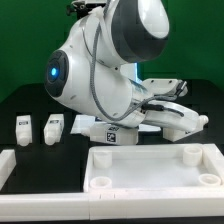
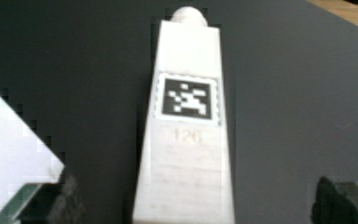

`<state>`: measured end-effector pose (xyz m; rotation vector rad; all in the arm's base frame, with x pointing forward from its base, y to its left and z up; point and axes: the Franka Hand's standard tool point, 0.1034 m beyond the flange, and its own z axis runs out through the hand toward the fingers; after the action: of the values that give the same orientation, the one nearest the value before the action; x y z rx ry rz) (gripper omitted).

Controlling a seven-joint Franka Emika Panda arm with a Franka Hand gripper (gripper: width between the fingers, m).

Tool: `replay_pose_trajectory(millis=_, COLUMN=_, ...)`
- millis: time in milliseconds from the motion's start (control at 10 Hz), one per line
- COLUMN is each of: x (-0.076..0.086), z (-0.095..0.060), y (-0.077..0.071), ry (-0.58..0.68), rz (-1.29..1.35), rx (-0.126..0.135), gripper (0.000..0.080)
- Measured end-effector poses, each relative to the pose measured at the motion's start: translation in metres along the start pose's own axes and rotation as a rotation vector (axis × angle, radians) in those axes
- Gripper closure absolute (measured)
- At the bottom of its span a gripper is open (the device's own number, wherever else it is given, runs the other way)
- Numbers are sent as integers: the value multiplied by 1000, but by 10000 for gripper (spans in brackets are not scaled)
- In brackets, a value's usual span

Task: Assemble desk

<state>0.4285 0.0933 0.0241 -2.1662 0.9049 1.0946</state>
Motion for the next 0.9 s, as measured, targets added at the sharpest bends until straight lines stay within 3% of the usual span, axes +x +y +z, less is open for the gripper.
replay_pose_trajectory(millis=500, x=0, z=2, y=0, ry=0, rz=0, rx=-1, gripper=151)
replay_pose_trajectory(millis=700, x=0, z=22, y=11, ry=-49, rz=68, rx=-7, gripper=151)
replay_pose_trajectory(millis=900, x=1, z=26, y=14, ry=-61, rz=73, rx=-10, gripper=151)
